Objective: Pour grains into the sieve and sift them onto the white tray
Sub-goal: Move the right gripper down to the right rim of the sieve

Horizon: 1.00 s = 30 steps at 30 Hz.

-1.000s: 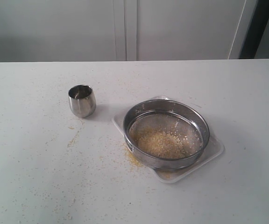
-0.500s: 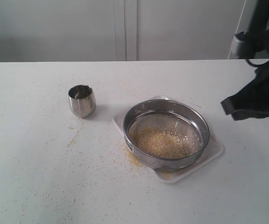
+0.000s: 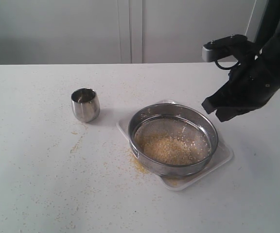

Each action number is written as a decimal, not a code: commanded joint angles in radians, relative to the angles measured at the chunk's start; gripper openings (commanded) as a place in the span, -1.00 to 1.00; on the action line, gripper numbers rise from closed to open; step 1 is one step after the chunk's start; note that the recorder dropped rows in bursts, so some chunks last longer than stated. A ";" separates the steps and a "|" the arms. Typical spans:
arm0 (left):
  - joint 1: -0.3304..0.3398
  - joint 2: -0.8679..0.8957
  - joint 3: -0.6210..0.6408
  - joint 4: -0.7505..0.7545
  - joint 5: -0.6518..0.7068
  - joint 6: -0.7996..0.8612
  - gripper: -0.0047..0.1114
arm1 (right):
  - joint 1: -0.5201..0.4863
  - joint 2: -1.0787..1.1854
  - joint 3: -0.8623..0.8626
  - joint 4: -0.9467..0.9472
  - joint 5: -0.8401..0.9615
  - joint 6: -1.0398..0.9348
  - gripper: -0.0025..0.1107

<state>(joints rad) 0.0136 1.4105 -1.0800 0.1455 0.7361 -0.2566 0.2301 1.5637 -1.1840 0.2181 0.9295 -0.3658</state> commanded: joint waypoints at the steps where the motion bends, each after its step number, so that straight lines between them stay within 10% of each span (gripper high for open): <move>1: 0.004 -0.008 0.003 -0.002 0.012 -0.009 -0.92 | 0.003 0.083 -0.074 -0.022 0.012 0.014 -0.67; 8: 0.004 -0.008 0.003 -0.002 0.012 -0.009 -0.92 | 0.003 0.186 -0.144 -0.022 0.013 0.014 -0.02; 30: 0.004 -0.008 0.003 -0.002 0.012 -0.009 -0.92 | 0.003 0.372 -0.204 -0.038 -0.137 0.012 -0.09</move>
<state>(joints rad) 0.0136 1.4105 -1.0800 0.1455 0.7352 -0.2566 0.2301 1.9235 -1.3825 0.1826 0.8146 -0.3571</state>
